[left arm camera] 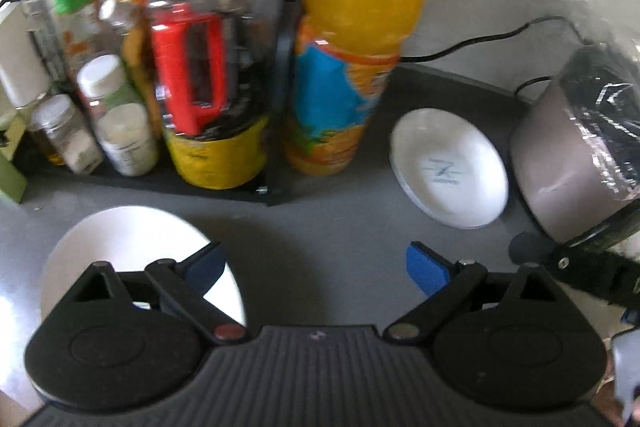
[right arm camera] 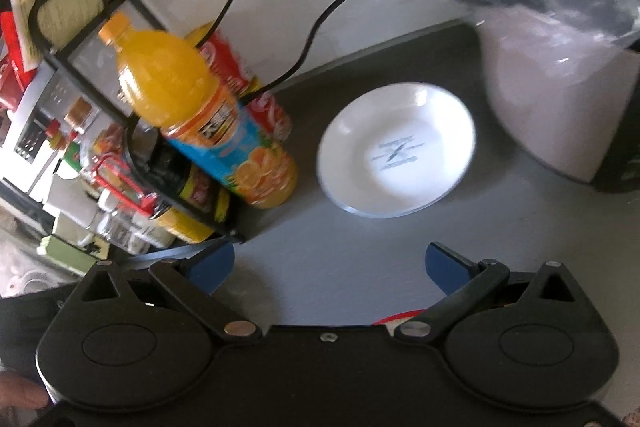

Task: Organize plates and bowls
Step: 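Move both grippers to the small white 'Bakery' plate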

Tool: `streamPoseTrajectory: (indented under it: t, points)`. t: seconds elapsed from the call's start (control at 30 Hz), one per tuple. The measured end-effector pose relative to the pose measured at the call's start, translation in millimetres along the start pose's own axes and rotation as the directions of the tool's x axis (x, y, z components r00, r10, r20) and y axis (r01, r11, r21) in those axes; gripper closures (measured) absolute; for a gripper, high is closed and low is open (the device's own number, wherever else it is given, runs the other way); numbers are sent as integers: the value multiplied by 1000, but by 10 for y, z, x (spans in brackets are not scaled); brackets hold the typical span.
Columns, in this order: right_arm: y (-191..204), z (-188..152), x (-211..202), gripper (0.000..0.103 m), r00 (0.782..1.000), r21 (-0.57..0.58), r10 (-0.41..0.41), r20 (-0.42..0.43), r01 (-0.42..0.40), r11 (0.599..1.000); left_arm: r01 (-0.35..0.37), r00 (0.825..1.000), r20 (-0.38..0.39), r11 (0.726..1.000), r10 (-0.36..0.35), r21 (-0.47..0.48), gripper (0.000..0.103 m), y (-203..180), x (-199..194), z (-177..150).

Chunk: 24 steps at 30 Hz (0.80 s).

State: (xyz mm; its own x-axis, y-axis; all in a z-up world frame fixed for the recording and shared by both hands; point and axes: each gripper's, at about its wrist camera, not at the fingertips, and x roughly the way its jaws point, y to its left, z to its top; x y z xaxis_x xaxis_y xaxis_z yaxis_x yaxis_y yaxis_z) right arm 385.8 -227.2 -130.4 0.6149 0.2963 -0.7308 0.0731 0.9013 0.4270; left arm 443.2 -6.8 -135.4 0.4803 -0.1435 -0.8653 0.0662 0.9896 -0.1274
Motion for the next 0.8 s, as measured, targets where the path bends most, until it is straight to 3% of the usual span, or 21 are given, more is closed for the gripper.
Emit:
streamPoseTrajectory:
  t: [0.23,0.33,0.5,0.63,0.8]
  points:
    - [-210,59,-89,19,999,17,-26,25,26,1000,14,999,33,999,-15,46,10,-361,92,83]
    - [-247,95,-61,20,998,-1,-62,32,62,998,52,997,50,997,-55,56,13,-429,212,123]
    - [-273,170,38,22,995,-71,-104,6,104,992,60,998,-11,998,-60,23,37,-488,536,162]
    - [-239,217,131,23,984,-200,-180,0,177,964,43,999,-31,999,-43,0,41,-521,750,165]
    - [-232,260,257,23,976,-299,-217,-9,205,932,29,999,-29,998,-30,-50,44,-491,973,198]
